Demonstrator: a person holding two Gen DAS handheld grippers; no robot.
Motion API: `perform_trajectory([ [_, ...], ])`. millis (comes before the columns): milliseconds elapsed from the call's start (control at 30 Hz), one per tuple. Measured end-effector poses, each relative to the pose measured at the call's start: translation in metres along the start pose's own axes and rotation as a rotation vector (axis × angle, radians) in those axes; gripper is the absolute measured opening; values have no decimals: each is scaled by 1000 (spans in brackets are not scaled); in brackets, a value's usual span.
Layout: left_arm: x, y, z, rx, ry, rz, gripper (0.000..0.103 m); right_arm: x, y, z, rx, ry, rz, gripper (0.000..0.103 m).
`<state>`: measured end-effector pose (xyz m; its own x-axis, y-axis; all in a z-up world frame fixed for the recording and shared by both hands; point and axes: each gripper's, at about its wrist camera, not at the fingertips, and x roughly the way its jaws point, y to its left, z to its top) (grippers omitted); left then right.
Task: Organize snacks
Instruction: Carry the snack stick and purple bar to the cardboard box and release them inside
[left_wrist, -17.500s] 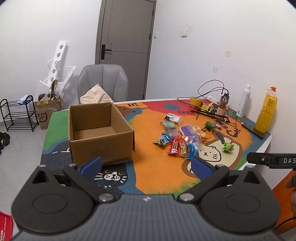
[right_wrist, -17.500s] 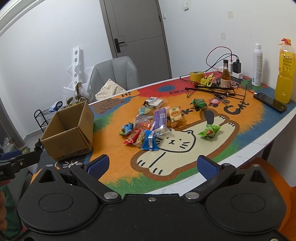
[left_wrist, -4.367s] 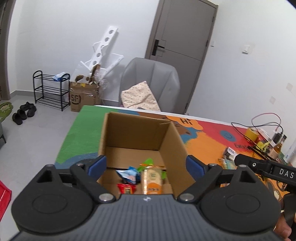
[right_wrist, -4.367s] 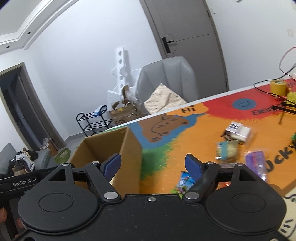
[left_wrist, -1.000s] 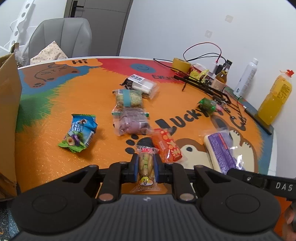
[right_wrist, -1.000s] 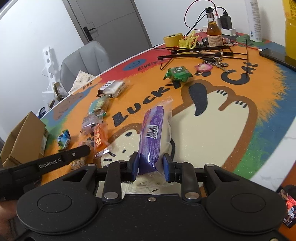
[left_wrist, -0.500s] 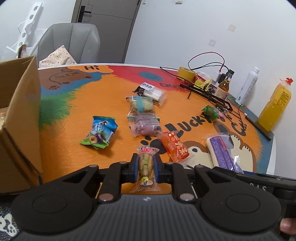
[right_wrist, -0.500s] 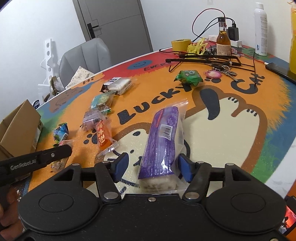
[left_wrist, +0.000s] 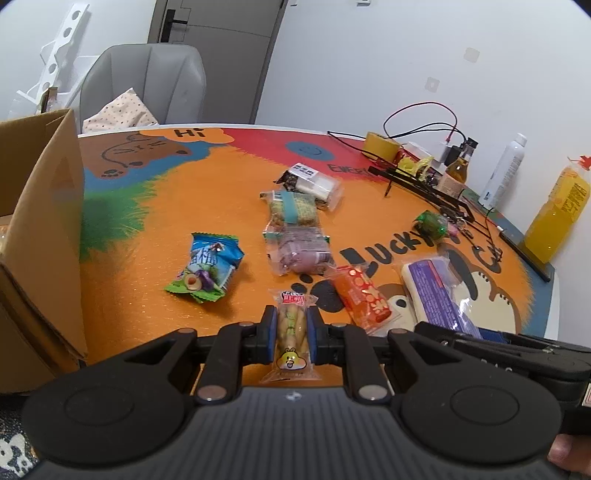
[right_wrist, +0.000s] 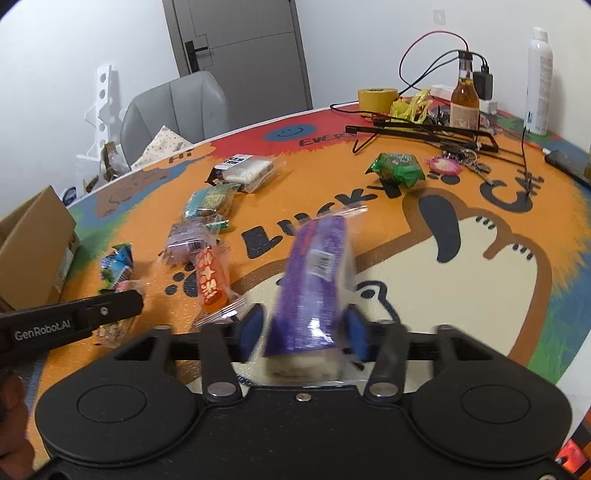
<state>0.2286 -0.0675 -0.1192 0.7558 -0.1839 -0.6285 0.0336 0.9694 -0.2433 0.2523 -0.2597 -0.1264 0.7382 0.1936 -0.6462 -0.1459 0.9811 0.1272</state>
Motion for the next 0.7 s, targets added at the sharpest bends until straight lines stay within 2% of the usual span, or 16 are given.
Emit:
perform_trajectory([
  [333,-4,-2,2,2,-11,5,16,-9,-6,-3,55,1,69,30],
  [700,-55,0,15,-12,-104,40,16,-28,6,4,88,-47,178,29],
])
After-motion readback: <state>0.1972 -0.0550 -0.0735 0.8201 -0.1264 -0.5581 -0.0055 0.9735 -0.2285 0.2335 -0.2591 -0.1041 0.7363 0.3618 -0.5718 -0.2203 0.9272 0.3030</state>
